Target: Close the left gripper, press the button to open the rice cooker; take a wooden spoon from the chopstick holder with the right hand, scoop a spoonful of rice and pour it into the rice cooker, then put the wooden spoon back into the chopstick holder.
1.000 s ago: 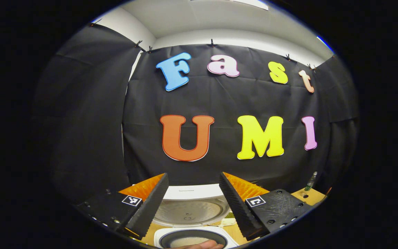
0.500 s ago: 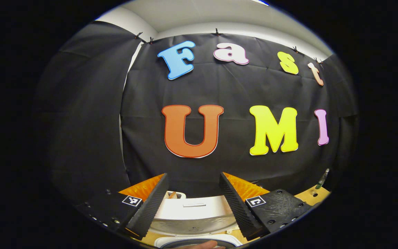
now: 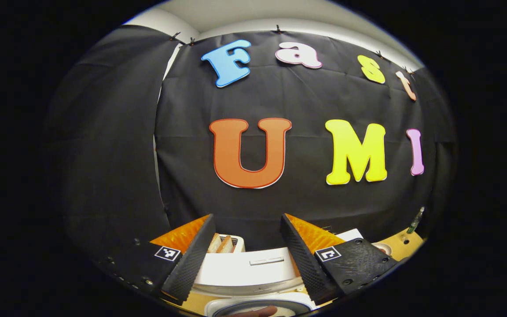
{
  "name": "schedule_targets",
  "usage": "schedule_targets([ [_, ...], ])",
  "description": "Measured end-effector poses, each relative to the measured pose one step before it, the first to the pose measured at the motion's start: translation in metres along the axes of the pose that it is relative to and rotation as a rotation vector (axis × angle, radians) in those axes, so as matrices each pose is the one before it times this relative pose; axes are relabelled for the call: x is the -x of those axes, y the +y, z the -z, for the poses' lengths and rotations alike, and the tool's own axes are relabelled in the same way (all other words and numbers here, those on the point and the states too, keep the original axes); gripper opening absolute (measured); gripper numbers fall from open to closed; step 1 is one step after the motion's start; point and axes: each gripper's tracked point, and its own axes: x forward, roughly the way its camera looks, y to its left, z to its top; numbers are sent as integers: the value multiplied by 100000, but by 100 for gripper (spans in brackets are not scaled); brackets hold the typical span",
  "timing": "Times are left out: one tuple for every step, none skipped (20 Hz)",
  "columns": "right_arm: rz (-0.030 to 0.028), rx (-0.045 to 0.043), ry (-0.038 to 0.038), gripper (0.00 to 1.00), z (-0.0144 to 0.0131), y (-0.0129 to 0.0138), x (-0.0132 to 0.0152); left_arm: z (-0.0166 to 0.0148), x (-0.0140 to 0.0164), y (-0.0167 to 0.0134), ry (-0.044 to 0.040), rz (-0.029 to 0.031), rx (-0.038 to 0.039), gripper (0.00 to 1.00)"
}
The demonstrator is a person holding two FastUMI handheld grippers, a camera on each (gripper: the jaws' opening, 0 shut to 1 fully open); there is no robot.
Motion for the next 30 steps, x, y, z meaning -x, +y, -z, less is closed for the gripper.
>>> schedule_targets([
  [-544, -83, -311, 98, -107, 55, 456, 97, 515, -101, 961, -174, 585, 95],
  [-872, 137, -336, 98, 43, 31, 492, 186, 622, -40, 689, -216, -308, 95],
  [-1144, -235, -481, 99, -143, 151, 509, 329, 749, -159, 584, -153, -112, 96],
  [-1208, -592, -13, 98, 135, 53, 422, 200, 713, -11, 78, -986, 905, 95],
  [-1561, -694, -71, 98, 67, 139, 403, 311, 835, -134, -43, -660, -869, 96],
  [-1116, -940, -150, 99, 110, 37, 318, 326, 949, -62, -125, -862, 153, 96],
  [-862, -462, -272, 99, -17, -27, 217, 488, 910, -62, 201, -722, 295, 95],
  [-962, -3, -243, 99, 86, -17, 273, 405, 805, -93, 10, -416, -211, 95],
  [-996, -232, -396, 98, 9, -29, 257, 475, 697, -242, -402, 268, -70, 95],
  [-1485, -55, -1, 98, 150, 168, 268, 659, 700, -99, 562, -249, 842, 95],
  [-1810, 478, 82, 98, 233, 162, 363, 747, 567, -67, 958, -291, -91, 95],
  [-1448, 523, 111, 98, 453, -23, 216, 1167, 242, -233, 3032, 70, 497, 95],
  [-661, -207, 78, 98, 305, -222, 461, 1378, 353, -159, 3406, 133, 675, 95],
  [-120, -890, 65, 98, 342, -340, 397, 1657, 698, 296, 4517, -2706, 1037, 95],
  [-145, -856, 426, 98, 401, -316, 527, 1378, 359, -38, 1774, -1419, 119, 95],
  [-160, -460, 1087, 98, 463, -276, 444, 988, 950, -496, -8, 1972, -263, 94],
  [-296, 176, 1371, 98, 559, -169, 612, 750, 608, -823, 625, 2854, -547, 94],
  [-298, 425, 34, 99, 171, -106, 647, 939, 483, -203, 814, 707, 91, 94],
  [435, 371, -113, 99, 45, -228, 547, 992, 244, 148, 2274, -20, 778, 94],
  [107, 325, -111, 99, 190, -187, 631, 1058, 383, 3, 1990, 362, 999, 96],
  [-455, 214, -264, 99, 133, 100, 811, 1124, 289, -81, 2512, 460, 1229, 96],
  [-16, -143, -482, 98, 27, -6, 821, 964, 300, -58, 1988, -142, 1187, 95],
  [-168, -177, -841, 98, -202, 35, 722, 547, 466, 10, 191, -326, 533, 96],
  [-607, 65, -1951, 98, -472, 187, 643, 465, 288, -93, 786, -84, -707, 96],
  [309, 1139, -1476, 98, -381, 80, 387, 959, 370, -178, 1758, -129, -1283, 96],
  [1333, 1413, -355, 98, 185, -248, 364, 584, 311, -85, 1304, -278, -1273, 96],
  [622, 1122, 335, 98, 227, 175, 347, 248, 205, 37, 2066, -317, -806, 96],
  [-578, 355, 390, 98, 32, 443, 435, 481, 309, -100, 1647, -452, -779, 96],
  [-866, -370, -301, 99, -146, 447, 323, 480, 354, -51, 1293, -441, -932, 96],
  [-747, -469, -926, 98, -212, 366, 330, 658, 256, -76, 1719, -299, -426, 96],
])
